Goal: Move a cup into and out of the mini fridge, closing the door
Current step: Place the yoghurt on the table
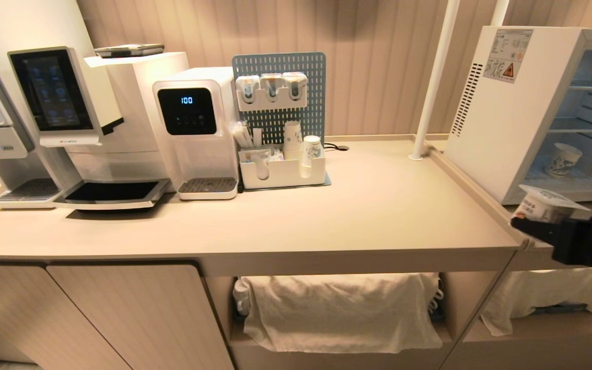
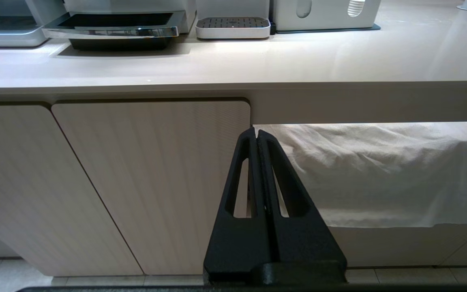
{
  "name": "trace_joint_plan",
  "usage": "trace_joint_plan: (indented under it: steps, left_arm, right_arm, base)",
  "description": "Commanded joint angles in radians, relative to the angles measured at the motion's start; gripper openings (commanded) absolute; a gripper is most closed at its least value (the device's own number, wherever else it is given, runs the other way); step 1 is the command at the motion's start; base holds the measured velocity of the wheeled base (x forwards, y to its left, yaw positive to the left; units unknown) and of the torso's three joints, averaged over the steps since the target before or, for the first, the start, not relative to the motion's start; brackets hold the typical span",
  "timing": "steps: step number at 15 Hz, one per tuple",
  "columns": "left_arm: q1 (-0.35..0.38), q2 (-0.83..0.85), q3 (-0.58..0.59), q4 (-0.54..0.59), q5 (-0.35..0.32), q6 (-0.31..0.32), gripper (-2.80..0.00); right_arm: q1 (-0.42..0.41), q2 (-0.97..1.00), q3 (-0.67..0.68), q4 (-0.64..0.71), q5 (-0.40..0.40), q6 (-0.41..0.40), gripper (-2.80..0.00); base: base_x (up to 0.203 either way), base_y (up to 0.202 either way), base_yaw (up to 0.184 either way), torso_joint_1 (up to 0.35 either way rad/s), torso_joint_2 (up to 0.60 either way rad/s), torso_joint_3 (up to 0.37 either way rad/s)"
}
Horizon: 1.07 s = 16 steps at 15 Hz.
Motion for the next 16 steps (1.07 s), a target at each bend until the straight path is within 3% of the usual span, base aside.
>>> trace_joint_plan:
  steps: [1, 5, 8, 11, 16]
  left_arm:
    - [0.000, 0.000, -0.001, 0.000, 0.000, -0.001, -2.80]
    - [0.000, 0.000, -0.001, -0.001, 0.000, -0.002, -2.80]
    - [0.000, 0.000, 0.000, -0.001, 0.000, -0.002, -2.80]
    - [0.000, 0.000, -0.001, -0.001, 0.000, -0.002, -2.80]
    - [0.000, 0.000, 0.000, -0.001, 0.000, -0.002, -2.80]
  right_arm:
    - [0.024, 0.353, 0.011, -0.254, -0.060, 0.000, -2.80]
    - [0.114, 0.688, 0.011, -0.708, -0.356, -0.013, -2.80]
    - [0.160, 0.890, -0.031, -0.955, -0.560, -0.099, -2.80]
    - [0.167, 0.989, -0.139, -0.998, -0.632, -0.158, -2.80]
    - [0.101, 1.042, -0.318, -0.838, -0.631, -0.158, -2.80]
  base:
    - [0.000, 0.000, 0.000, 0.000, 0.00, 0.000]
    - [0.000, 0.000, 0.000, 0.000, 0.00, 0.000]
    - [0.000, 0.000, 0.000, 0.000, 0.00, 0.000]
    - [0.000, 0.000, 0.000, 0.000, 0.00, 0.000]
    - [0.000, 0.000, 0.000, 0.000, 0.00, 0.000]
